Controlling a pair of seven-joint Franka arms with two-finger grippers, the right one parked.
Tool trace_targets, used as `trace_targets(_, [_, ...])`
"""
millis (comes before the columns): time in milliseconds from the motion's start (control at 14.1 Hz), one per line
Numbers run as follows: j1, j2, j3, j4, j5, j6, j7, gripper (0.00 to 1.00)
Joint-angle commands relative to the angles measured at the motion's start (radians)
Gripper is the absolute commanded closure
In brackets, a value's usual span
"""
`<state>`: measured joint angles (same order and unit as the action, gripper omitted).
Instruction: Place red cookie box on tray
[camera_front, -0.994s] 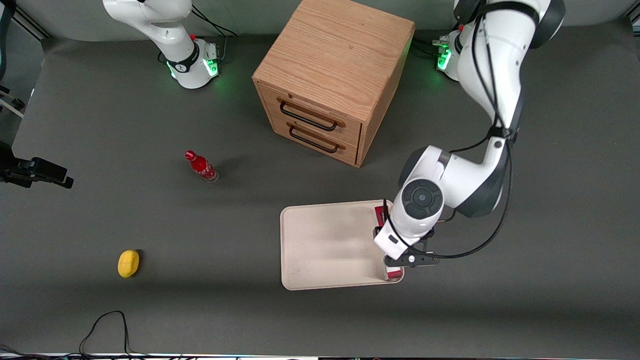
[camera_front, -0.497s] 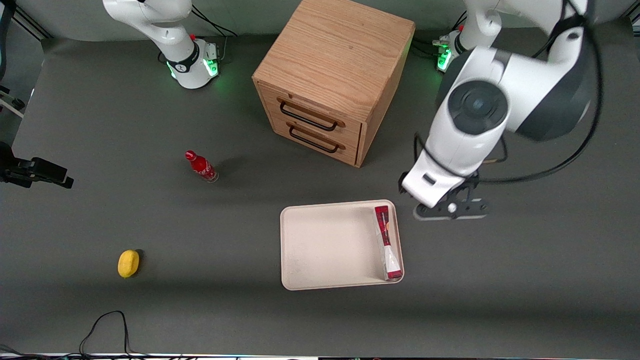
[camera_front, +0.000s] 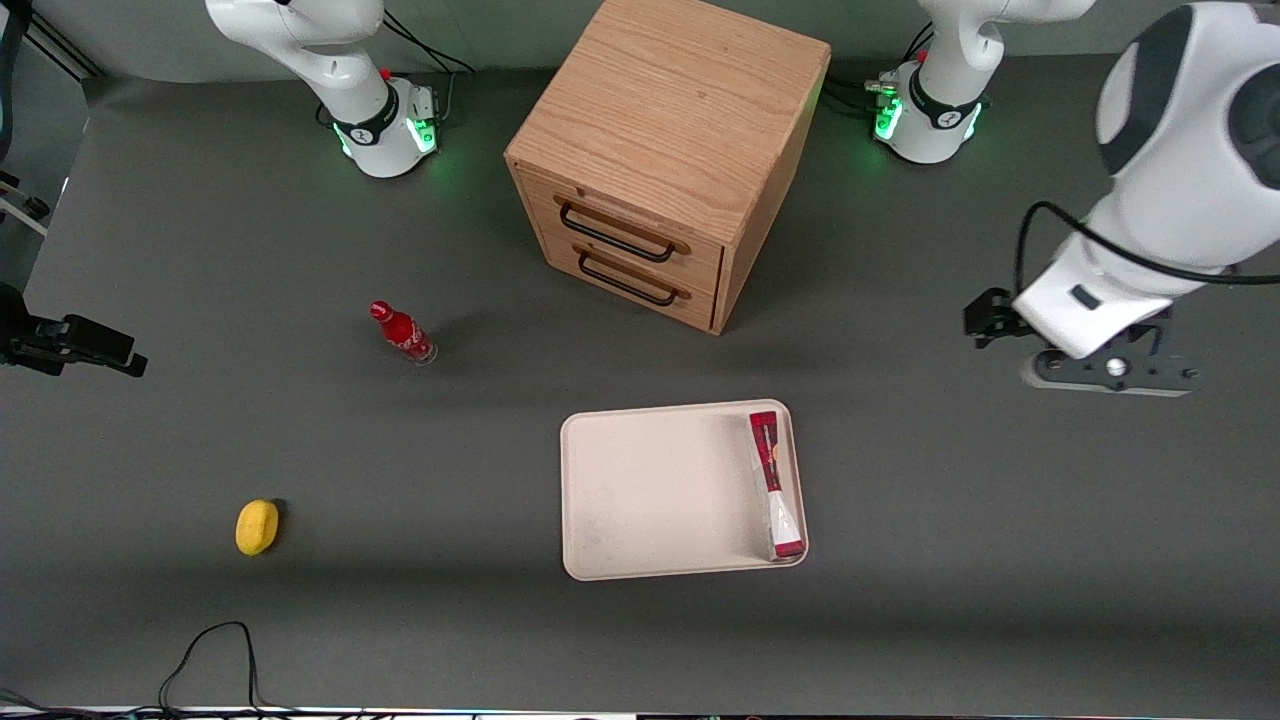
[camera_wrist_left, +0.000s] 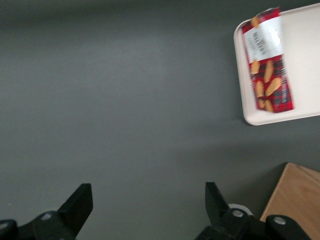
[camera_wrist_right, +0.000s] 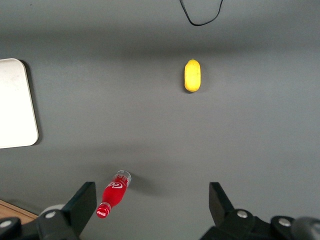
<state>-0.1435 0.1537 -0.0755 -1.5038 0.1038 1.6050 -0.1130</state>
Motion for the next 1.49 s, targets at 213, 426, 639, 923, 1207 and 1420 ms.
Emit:
trace_targets(213, [0.198, -0.083, -0.006, -0.102, -0.032, 0.035, 0.15, 0.0])
trace_targets(426, [0.231, -0.086, -0.006, -0.116, -0.067, 0.075, 0.219, 0.0])
trace_targets(639, [0.228, -0.089, -0.007, -0.141, -0.072, 0.11, 0.204, 0.0])
trace_targets(923, [0.213, -0.082, -0.007, -0.141, -0.072, 0.138, 0.116, 0.0])
trace_targets(1207, [0.115, -0.078, 0.058, -0.116, -0.075, 0.128, 0.061, 0.0])
trace_targets(1420, [0.099, -0.077, 0.08, -0.093, -0.102, 0.08, 0.07, 0.0])
